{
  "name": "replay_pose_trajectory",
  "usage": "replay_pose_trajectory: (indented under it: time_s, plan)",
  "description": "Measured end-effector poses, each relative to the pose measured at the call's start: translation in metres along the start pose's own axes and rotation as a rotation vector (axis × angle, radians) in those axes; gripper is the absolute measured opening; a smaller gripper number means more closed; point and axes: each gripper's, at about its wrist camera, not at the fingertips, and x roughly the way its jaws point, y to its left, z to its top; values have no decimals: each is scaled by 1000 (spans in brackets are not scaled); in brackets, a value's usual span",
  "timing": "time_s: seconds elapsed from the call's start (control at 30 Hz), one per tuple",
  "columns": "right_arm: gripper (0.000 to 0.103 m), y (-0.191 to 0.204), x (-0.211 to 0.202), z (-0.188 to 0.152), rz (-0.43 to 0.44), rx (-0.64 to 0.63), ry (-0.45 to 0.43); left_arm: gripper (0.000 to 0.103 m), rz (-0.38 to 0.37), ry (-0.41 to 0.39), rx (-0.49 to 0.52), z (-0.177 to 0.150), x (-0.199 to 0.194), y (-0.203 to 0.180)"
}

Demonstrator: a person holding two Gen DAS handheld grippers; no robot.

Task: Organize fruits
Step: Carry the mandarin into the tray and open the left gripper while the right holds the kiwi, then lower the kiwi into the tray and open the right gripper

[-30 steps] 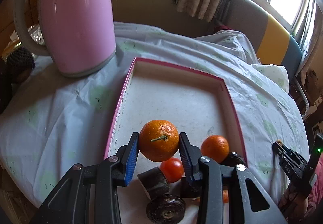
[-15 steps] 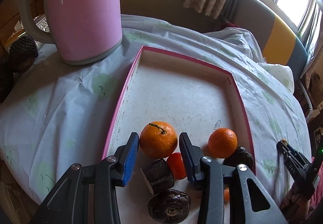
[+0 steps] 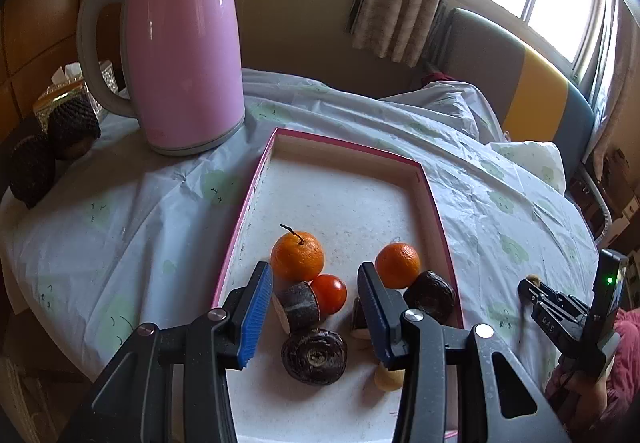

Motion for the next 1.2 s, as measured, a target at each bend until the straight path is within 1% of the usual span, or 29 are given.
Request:
replay_pose_trajectory:
  time_s: [0.2,0.37,0.57,0.7,0.83,0.93,1.2]
  plan:
    - [25,20,-14,-4,92,-1,5,45,3,-15,17,-8,-9,1]
    - [25,53,-34,-1,213,-29,-21,45,4,-17,13,-12,-12,4]
    - [25,107,-60,9,361,-142,-57,45,11,-30,8,-15,-17,8]
    - [25,142,-66,10,431,-229,-45,45,14,-31,-4,-16,-19,12]
    - [25,170,-58,8,459,-296,-6,45,23,-36,-10,-16,-21,17]
    - [25,186,-50,4,458,-338,19,45,30,-38,-16,-17,-22,20]
    - [26,201,-36,-6,464,-373,71,45,50,-38,-26,-19,-21,25]
